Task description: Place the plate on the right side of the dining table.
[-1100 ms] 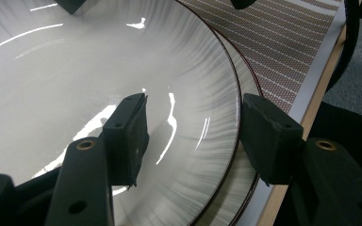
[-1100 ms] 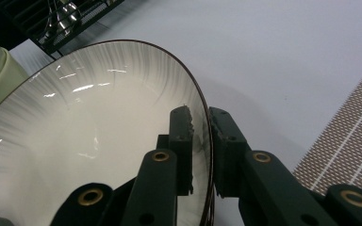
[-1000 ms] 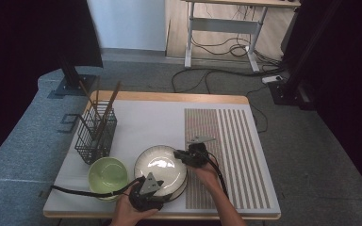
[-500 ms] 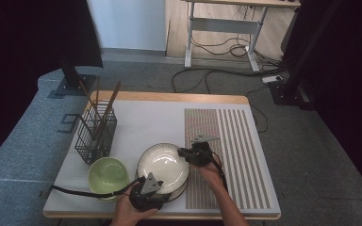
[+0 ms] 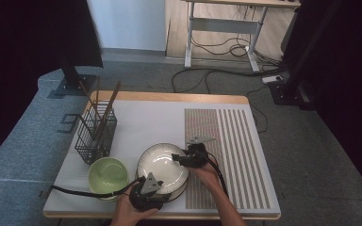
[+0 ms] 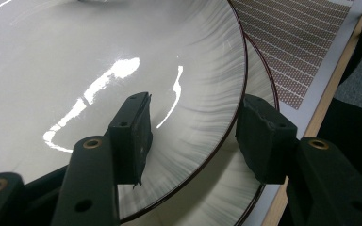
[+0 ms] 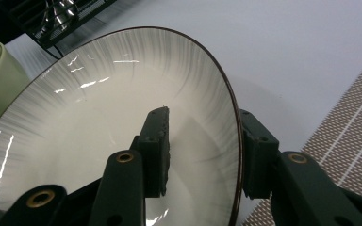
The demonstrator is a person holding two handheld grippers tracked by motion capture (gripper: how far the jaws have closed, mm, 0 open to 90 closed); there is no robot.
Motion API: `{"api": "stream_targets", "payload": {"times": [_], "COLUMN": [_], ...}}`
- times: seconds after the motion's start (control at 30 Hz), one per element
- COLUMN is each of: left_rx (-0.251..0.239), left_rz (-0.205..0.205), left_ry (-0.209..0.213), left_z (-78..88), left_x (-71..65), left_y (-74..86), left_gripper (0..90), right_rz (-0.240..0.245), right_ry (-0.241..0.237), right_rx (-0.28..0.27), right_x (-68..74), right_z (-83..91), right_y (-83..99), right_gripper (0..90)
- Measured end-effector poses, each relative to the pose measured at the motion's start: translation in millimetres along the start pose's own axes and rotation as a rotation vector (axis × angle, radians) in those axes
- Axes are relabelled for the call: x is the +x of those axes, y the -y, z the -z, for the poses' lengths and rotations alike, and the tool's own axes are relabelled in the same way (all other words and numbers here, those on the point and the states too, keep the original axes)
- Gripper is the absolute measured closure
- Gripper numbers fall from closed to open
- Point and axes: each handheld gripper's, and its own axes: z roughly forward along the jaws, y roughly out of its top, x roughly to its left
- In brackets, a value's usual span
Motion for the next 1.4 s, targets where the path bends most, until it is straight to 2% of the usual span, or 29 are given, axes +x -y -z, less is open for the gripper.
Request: {"api": "stream_targets", "payload": {"times": [0.1,0.3,0.53,0.67,0.7,0.8,1.1,1.27,1.4], "left_rx": [0.001,0.001,0.002,0.001,-0.005,-0.002,0.000,-0.008,-0.013], "left_rz": [0.000,-0.004,-0.009,-0.012,-0.015,-0.013,-0.008,-0.008,-0.012], "left_ry": [0.001,-0.001,-0.004,-0.015,-0.022,-0.019,-0.013,-0.011,-0.009], "left_z": [0.0,0.1,-0.2,0.5,1.3,0.9,0.7,2.0,2.5], "left_x": [0.0,-0.2,-0.2,-0.4,-0.9,-1.0,-1.2,-1.7,-1.6], "left_y": [0.0,0.1,0.3,0.6,0.4,0.5,0.8,0.6,0.4], "left_gripper": [45.9,46.0,45.9,45.7,45.8,46.0,45.1,44.4,43.6], "right_rz": [-0.024,-0.111,-0.119,-0.143,-0.143,-0.122,-0.086,-0.089,-0.112], "right_ry": [-0.017,-0.027,-0.023,-0.041,-0.062,-0.037,-0.010,0.025,0.061], "right_rx": [-0.004,-0.002,-0.018,-0.038,-0.061,-0.068,-0.096,-0.106,-0.131], "right_x": [-1.4,-6.4,-6.4,-8.2,-9.2,-6.5,1.2,-0.5,-4.4], "right_z": [-0.9,2.0,4.7,9.3,12.7,17.2,23.9,30.2,35.8], "right_y": [0.7,-0.1,-1.9,-3.7,-4.4,-7.5,-14.9,-17.2,-17.5], "right_gripper": [63.0,71.5,74.8,79.5,82.1,82.9,84.2,84.4,84.2]}}
